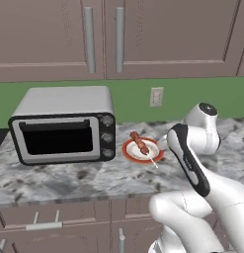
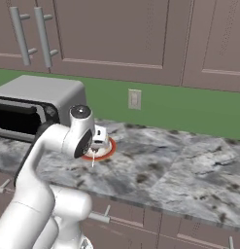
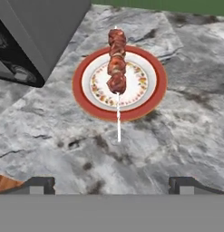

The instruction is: Place the cold items (mango and onion) from the fridge in one tupperware on the dining counter. Place the warm items (hot dog and kebab skewer) in the stove area in another tupperware.

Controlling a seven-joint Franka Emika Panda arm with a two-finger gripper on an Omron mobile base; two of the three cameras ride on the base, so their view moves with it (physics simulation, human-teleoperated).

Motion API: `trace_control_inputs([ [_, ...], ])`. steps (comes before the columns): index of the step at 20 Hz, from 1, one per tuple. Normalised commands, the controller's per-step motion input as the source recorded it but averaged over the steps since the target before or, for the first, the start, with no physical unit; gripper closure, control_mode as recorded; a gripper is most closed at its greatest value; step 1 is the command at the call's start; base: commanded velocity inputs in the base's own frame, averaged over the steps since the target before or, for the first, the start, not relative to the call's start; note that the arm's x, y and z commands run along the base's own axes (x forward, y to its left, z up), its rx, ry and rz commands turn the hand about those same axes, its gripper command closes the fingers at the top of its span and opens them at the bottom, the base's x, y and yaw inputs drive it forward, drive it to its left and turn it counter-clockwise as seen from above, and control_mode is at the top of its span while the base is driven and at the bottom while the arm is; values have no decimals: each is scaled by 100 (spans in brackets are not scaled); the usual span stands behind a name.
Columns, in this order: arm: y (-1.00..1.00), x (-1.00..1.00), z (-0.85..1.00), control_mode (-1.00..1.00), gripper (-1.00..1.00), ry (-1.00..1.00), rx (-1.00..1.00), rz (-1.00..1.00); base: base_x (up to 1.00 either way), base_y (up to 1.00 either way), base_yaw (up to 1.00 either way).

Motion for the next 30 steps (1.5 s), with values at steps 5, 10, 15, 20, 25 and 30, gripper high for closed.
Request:
trace_control_inputs([
  [5,2,74,-28,-100,-100,-3,0,3,0,0,0],
  [10,18,91,-29,-100,-100,2,0,0,0,0,0],
  [15,23,88,-41,-100,-100,11,-1,0,0,0,0],
  [20,6,77,-51,-100,-100,19,-7,0,0,0,0],
  [25,0,70,-25,-100,-100,11,-1,0,0,0,0],
  [30,0,54,-38,-100,-100,6,0,0,0,0,0],
])
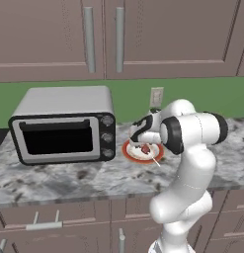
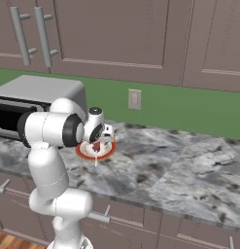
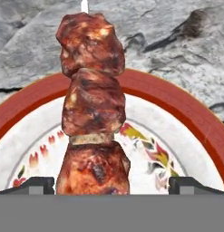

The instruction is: Place the cold items (mango and onion) from the fridge in one tupperware on the dining counter. Place the warm items (hot dog and kebab skewer) in the stove area in another tupperware.

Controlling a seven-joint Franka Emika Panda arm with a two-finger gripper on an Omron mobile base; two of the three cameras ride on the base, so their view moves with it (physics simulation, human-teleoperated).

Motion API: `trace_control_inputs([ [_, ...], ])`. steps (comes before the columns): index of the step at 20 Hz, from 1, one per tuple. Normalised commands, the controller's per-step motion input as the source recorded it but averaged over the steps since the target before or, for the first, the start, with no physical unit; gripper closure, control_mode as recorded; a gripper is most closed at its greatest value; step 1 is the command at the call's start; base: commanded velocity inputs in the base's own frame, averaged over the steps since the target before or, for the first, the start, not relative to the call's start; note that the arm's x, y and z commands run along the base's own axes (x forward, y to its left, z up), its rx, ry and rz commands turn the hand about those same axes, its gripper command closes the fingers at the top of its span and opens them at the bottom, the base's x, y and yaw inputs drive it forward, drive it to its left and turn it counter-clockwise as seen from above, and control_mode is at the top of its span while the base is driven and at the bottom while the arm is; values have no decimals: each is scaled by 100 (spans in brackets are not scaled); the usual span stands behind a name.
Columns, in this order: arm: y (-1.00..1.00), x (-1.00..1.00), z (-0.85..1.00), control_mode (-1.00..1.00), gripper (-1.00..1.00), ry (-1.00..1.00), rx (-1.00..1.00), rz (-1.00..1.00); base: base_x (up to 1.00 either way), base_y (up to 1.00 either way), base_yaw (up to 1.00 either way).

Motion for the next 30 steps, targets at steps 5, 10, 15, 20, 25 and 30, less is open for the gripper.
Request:
trace_control_inputs([
  [5,0,24,-53,-100,-100,0,0,0,0,0,0],
  [10,0,0,-50,-100,-100,0,0,0,0,0,0],
  [15,0,-14,-41,-100,100,-1,0,-3,0,0,0],
  [20,-10,-39,-16,-100,100,-7,2,-2,0,0,0],
  [25,-8,-30,0,-100,100,0,0,0,0,0,0],
  [30,-6,-41,45,-100,100,-5,0,1,0,0,0],
])
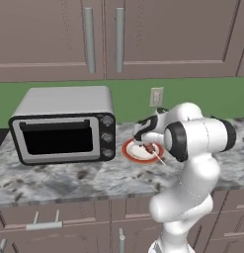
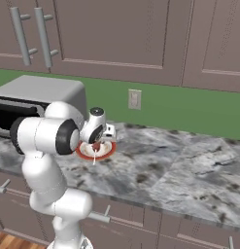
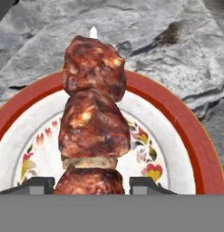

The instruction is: Place the cold items (mango and onion) from the fridge in one tupperware on the dining counter. Place the warm items (hot dog and kebab skewer) in the stove area in another tupperware.

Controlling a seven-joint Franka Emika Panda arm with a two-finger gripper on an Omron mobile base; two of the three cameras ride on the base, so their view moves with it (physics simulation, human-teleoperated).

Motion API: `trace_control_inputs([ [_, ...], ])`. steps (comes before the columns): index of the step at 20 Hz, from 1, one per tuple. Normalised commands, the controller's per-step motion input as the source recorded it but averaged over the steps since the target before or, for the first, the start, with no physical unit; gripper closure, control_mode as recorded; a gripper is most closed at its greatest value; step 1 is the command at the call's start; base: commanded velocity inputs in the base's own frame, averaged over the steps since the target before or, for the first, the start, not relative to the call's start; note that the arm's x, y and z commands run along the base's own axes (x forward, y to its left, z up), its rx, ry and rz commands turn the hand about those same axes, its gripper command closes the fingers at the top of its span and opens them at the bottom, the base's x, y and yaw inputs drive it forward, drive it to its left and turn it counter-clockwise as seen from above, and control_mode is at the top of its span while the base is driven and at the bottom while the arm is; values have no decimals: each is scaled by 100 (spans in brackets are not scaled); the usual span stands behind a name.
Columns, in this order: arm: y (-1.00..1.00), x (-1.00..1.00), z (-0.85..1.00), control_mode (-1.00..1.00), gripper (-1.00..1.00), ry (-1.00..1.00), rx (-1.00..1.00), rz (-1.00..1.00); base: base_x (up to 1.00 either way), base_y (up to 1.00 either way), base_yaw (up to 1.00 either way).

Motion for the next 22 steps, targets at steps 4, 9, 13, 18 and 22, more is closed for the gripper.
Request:
trace_control_inputs([
  [4,-21,-68,100,-100,100,-11,1,7,0,0,0],
  [9,-25,-84,100,-100,100,2,2,9,0,0,0],
  [13,-34,-100,100,-100,100,13,0,19,0,0,0],
  [18,-38,-100,87,-100,100,15,-3,23,0,0,0],
  [22,-20,-97,22,-100,100,-7,-3,52,0,0,0],
])
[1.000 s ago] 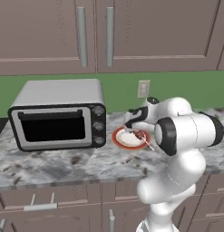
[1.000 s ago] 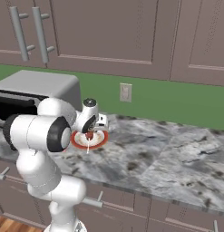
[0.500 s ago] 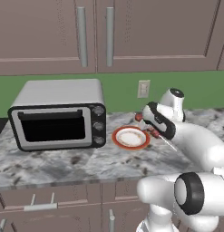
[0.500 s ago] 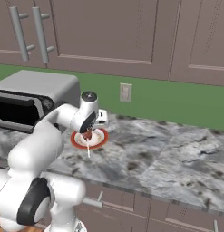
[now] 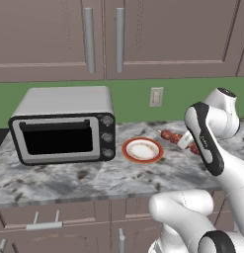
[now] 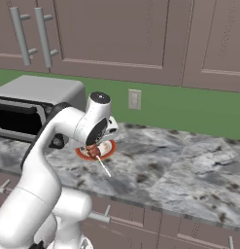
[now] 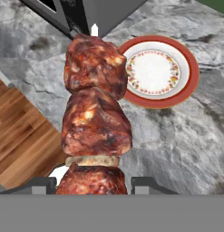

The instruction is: Place the cold items (mango and onion) from the fridge in one tupperware on the dining counter. Place the warm items (hot dog and kebab skewer) in the stove area in another tupperware.

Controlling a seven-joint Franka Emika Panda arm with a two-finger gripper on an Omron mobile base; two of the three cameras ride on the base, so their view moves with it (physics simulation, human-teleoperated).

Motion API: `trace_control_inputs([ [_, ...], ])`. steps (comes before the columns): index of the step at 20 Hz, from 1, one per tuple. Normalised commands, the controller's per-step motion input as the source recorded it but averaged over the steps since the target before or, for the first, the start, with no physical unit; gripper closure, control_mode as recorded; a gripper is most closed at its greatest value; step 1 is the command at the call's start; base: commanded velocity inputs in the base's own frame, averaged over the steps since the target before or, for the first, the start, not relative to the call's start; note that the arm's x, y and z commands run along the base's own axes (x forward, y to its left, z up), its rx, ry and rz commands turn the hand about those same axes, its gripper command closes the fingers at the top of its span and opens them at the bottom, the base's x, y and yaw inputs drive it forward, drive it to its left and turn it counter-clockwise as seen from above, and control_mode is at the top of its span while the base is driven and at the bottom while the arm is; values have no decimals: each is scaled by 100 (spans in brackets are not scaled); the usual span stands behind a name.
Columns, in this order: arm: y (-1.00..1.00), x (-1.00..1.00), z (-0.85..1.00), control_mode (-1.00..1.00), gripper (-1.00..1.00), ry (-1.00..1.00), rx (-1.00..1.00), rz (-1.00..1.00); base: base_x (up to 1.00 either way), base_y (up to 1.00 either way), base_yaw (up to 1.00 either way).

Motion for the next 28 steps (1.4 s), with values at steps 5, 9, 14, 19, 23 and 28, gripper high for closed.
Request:
trace_control_inputs([
  [5,0,-62,10,-100,100,-18,-2,66,0,0,0],
  [9,41,-72,31,-100,100,-11,-14,53,0,0,0],
  [14,78,-87,70,-100,100,-10,-26,17,0,0,0],
  [19,63,-87,79,-100,100,-15,-15,0,0,0,0],
  [23,13,-99,56,-100,100,-37,-3,0,0,0,0],
  [28,-33,-53,-1,-100,100,-23,0,-2,0,0,0],
])
